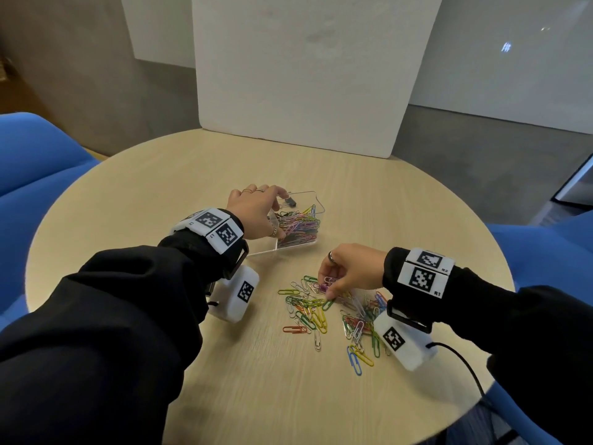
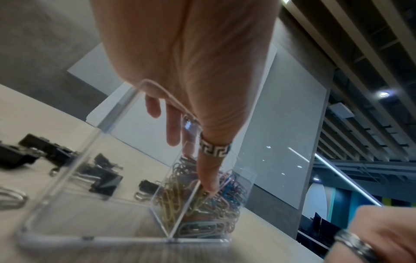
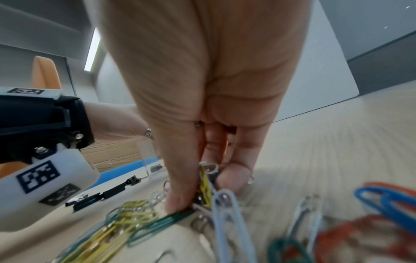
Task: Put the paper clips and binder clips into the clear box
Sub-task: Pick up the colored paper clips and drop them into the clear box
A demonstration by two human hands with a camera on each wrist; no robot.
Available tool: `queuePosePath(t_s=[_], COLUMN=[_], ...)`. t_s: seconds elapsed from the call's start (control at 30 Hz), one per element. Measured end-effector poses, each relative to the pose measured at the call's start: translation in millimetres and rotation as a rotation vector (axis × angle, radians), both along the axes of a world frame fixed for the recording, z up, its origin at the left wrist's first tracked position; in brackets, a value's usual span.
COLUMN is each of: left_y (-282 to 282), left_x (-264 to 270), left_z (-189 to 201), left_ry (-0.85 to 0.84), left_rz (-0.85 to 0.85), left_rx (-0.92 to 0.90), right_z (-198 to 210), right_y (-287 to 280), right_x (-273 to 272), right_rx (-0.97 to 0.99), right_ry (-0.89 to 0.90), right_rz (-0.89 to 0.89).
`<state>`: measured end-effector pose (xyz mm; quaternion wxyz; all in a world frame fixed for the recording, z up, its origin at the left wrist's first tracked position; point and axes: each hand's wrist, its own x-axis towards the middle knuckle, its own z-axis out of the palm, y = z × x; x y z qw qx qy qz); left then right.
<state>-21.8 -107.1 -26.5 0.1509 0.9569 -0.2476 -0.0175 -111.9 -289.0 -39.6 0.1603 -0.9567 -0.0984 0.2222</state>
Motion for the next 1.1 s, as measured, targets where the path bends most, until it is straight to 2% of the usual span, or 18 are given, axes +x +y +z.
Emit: queuePosePath(t_s=[0.17, 0.4, 0.5, 0.7, 0.83, 0.9, 1.0, 1.1], left_y=[1, 2, 2, 2, 2, 2, 2, 2], left_x=[1, 1, 1, 1, 2, 1, 1, 1], left_z=[-1, -1, -1, -2, -2, -2, -2, -1], left_ry=[-0.003, -0.027, -0.031, -0.037, -0.039, -0.036, -0.033, -0.031], left_rz=[-0.003, -0.008, -0.009, -0.010, -0.008, -0.008, -0.006, -0.004], left_rx=[0.000, 0.012, 0.017, 0.021, 0.020, 0.020, 0.020, 0.023], right_z=[24, 77, 71, 46, 50, 50, 40, 37], right_y=[1, 14, 24, 26, 19, 20, 26, 26], right_x=[21, 67, 78, 74, 70, 67, 62, 60], right_rx=[0.087, 0.221, 0.211, 0.064, 0.069, 0.009, -0.143, -0.121], right_ry=[-0.050, -0.350, -0.445, -0.549, -0.697, -0.662, -0.502, -0.445], right_rz=[-0.047, -0.138, -0.116, 0.005, -0.045, 0.001, 0.067, 0.043])
